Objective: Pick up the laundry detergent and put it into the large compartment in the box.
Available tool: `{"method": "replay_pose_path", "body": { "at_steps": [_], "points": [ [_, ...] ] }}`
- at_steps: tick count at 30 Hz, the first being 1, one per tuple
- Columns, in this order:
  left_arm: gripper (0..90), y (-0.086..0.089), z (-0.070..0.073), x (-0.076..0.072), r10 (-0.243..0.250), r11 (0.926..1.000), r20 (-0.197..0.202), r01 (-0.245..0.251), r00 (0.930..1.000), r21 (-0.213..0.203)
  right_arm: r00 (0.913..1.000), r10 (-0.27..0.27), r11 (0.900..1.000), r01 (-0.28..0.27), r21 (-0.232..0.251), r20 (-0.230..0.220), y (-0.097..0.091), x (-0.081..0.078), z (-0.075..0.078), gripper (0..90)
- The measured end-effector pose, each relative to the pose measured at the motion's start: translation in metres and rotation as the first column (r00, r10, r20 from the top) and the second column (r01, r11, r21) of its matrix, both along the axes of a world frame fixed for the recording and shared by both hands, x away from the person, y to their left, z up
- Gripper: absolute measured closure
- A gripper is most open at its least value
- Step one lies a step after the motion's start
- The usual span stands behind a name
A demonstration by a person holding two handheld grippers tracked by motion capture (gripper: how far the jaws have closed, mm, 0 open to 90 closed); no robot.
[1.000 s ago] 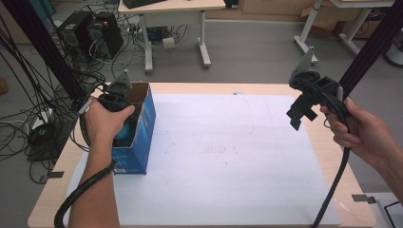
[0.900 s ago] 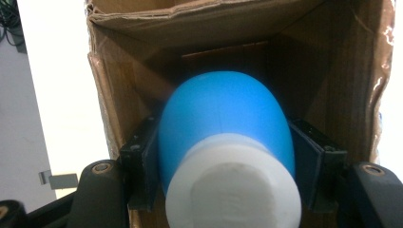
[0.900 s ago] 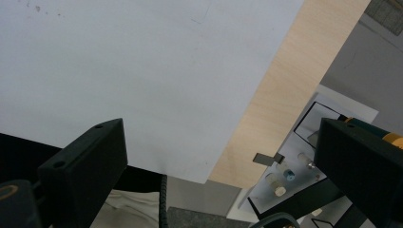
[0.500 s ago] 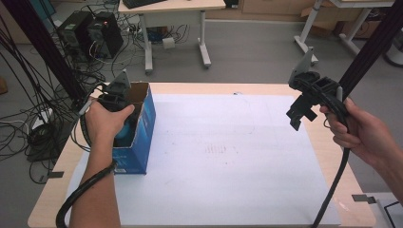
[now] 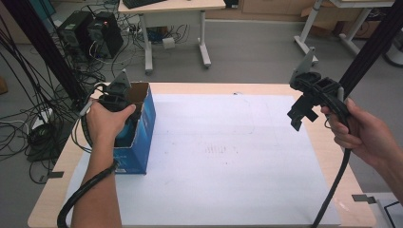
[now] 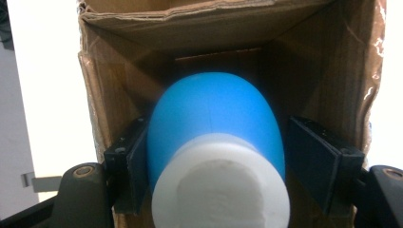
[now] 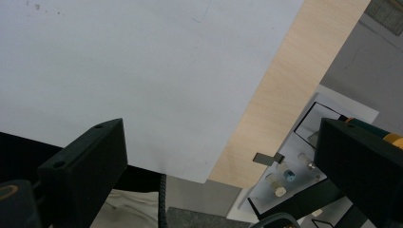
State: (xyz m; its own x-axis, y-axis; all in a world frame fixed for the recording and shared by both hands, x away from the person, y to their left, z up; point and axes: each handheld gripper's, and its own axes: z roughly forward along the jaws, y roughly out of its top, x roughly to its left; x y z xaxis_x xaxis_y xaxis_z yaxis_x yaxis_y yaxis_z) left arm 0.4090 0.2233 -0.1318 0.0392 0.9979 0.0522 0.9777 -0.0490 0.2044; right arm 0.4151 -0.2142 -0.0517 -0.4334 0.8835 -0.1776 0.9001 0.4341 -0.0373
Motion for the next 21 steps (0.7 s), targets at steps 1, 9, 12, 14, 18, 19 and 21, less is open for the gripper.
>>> {"method": "replay_pose_path", "body": {
  "at_steps": [1,9,12,14,18,19,21],
  "points": [
    [28.6,-0.0001,-0.0003,-0.0006,0.002,1.0,0.003,-0.002,1.0,0.001,1.0,0.0,1.0,0.0,-0.001,0.0,0.0001,-0.0001,0.0,3.6],
    [29.5,0.0,0.0009,-0.0033,-0.001,1.0,0.012,0.001,0.9999,0.001,1.0,0.002,1.0,-0.002,-0.001,0.0,0.001,-0.0004,0.0,3.6],
    [30.5,-0.0002,0.0011,-0.0048,-0.001,1.0,0.016,0.001,0.9999,0.002,1.0,0.001,1.0,-0.001,-0.003,-0.002,0.0023,0.0007,-0.0006,3.6],
    [30.5,0.0,0.0015,-0.0051,0.0,1.0,0.016,0.0,0.9999,0.001,1.0,0.004,1.0,-0.004,-0.005,-0.003,0.004,0.0008,-0.001,3.6],
    [30.4,0.0004,0.0032,-0.007,0.011,0.9999,0.024,-0.012,0.9996,0.005,0.9999,0.012,0.9999,-0.012,-0.006,-0.002,0.0061,-0.0001,-0.0012,3.6],
    [30.5,0.0017,0.0037,-0.0076,0.015,0.9999,0.026,-0.015,0.9995,0.0,0.9999,0.012,0.9999,-0.012,-0.007,-0.002,0.0062,0.0002,-0.0011,3.6],
    [30.6,0.0024,0.0047,-0.0081,0.012,0.9999,0.024,-0.012,0.9996,0.001,1.0,0.009,0.9999,-0.009,-0.008,-0.001,0.0064,0.0005,-0.0013,3.6]
  ]
}}
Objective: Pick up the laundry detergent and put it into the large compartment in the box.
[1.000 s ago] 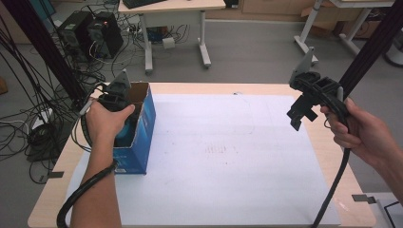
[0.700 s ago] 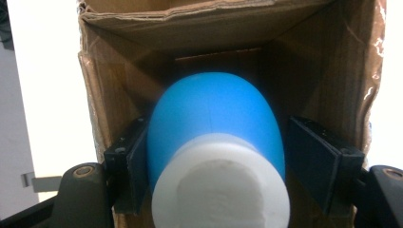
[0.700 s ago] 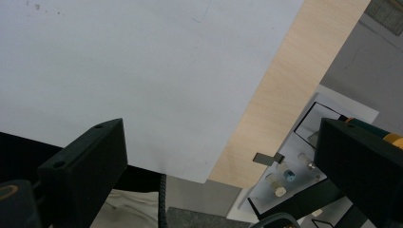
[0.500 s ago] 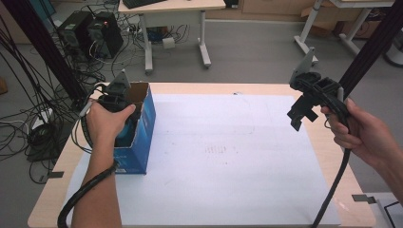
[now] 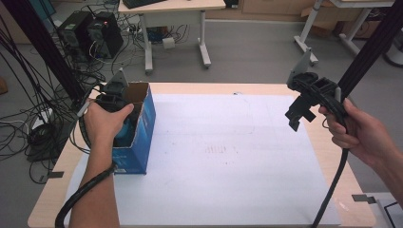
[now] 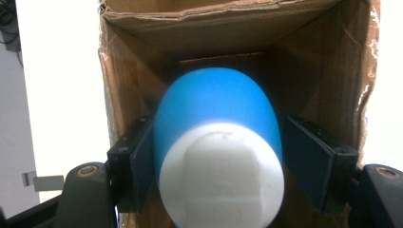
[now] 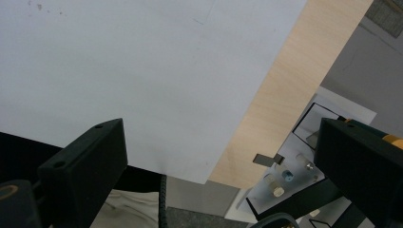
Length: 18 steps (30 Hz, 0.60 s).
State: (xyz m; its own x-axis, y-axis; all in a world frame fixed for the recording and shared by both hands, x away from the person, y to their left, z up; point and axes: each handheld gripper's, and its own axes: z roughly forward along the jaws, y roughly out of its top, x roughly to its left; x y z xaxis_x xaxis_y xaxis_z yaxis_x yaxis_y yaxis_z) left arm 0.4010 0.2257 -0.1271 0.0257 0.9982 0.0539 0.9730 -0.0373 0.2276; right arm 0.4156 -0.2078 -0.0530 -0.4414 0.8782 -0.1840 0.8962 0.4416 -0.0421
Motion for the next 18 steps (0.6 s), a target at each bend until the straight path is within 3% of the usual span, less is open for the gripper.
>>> {"method": "replay_pose_path", "body": {
  "at_steps": [18],
  "points": [
    [29.8,-0.003,0.012,-0.007,0.011,0.9998,0.024,-0.011,0.9997,0.018,0.9999,0.013,0.9999,-0.013,0.0,0.002,0.004,-0.003,0.001,3.6]
  ]
}}
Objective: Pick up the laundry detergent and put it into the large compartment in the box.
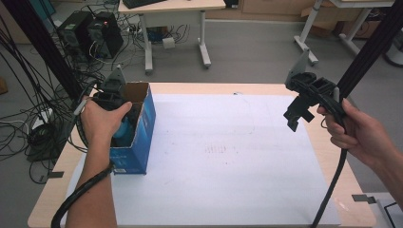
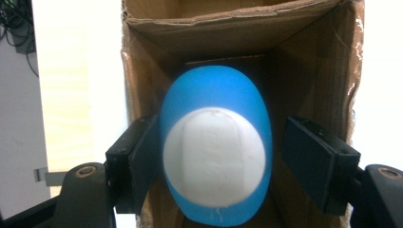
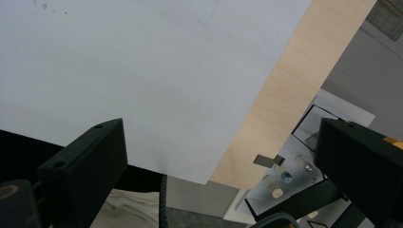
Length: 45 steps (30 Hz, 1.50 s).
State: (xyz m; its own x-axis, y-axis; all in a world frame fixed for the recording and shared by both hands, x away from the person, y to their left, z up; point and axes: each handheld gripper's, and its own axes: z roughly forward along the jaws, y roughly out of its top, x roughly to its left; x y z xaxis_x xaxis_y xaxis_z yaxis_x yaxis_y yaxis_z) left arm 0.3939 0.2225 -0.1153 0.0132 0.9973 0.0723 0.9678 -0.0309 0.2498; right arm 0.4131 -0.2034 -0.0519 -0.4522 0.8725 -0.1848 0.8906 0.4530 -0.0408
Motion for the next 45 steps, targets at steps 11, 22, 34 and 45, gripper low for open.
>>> {"method": "replay_pose_path", "body": {
  "at_steps": [11,22,34,45],
  "points": [
    [29.4,-0.003,0.011,-0.005,0.002,0.9999,0.016,-0.003,0.9999,0.014,1.0,0.008,1.0,-0.008,0.003,0.003,0.002,-0.002,0.001,3.6],
    [26.4,-0.004,0.021,-0.011,0.018,0.9994,0.031,-0.019,0.9994,0.027,0.9999,0.011,0.9999,-0.011,0.008,0.006,0.001,-0.005,0.002,3.6],
    [20.9,-0.006,0.044,-0.025,0.021,0.9994,0.061,-0.023,0.9979,0.027,0.9998,0.013,0.9998,-0.013,0.014,0.013,0.0,-0.008,0.005,3.6],
    [14.5,-0.01,0.067,-0.037,0.024,0.9995,0.092,-0.022,0.9955,-0.022,0.9996,0.018,0.9995,-0.019,0.024,0.02,-0.001,-0.013,0.01,3.6]
  ]
}}
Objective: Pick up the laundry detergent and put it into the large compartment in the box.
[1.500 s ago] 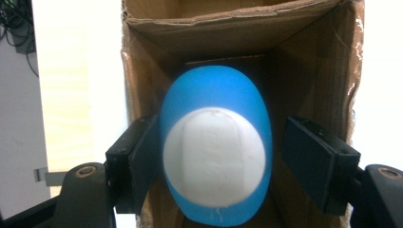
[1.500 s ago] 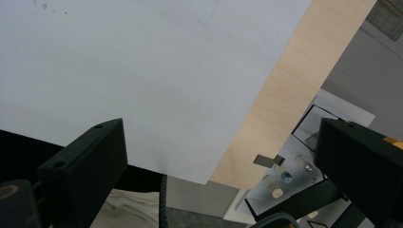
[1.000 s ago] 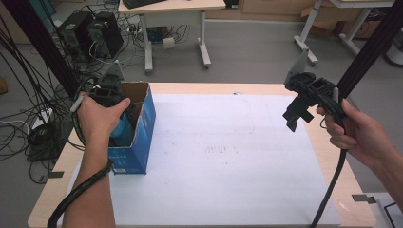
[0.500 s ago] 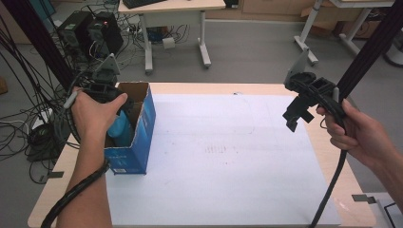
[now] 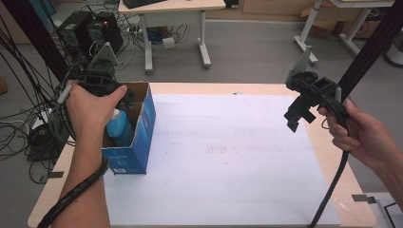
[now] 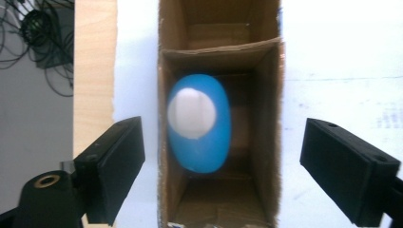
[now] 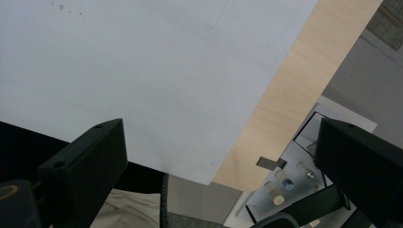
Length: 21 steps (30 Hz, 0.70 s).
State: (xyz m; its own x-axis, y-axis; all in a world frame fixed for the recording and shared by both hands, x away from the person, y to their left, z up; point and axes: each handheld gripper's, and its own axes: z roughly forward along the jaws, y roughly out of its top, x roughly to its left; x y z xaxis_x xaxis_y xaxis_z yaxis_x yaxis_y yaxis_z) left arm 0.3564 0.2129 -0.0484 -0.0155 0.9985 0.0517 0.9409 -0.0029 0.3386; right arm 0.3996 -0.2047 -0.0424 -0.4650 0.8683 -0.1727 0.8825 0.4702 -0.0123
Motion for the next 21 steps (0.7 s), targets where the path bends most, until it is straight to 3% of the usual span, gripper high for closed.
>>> {"method": "replay_pose_path", "body": {
  "at_steps": [8,21],
  "points": [
    [11.3,-0.01,0.01,-0.008,-0.014,0.9998,0.021,0.014,0.9997,-0.01,1.0,-0.006,0.9999,0.006,0.012,0.002,-0.007,-0.003,0.004,3.6],
    [9.8,-0.037,0.017,-0.006,-0.069,0.9974,0.028,0.069,0.9973,-0.02,0.9996,-0.027,0.9993,0.027,0.026,0.001,-0.017,-0.003,0.008,3.6]
  ]
}}
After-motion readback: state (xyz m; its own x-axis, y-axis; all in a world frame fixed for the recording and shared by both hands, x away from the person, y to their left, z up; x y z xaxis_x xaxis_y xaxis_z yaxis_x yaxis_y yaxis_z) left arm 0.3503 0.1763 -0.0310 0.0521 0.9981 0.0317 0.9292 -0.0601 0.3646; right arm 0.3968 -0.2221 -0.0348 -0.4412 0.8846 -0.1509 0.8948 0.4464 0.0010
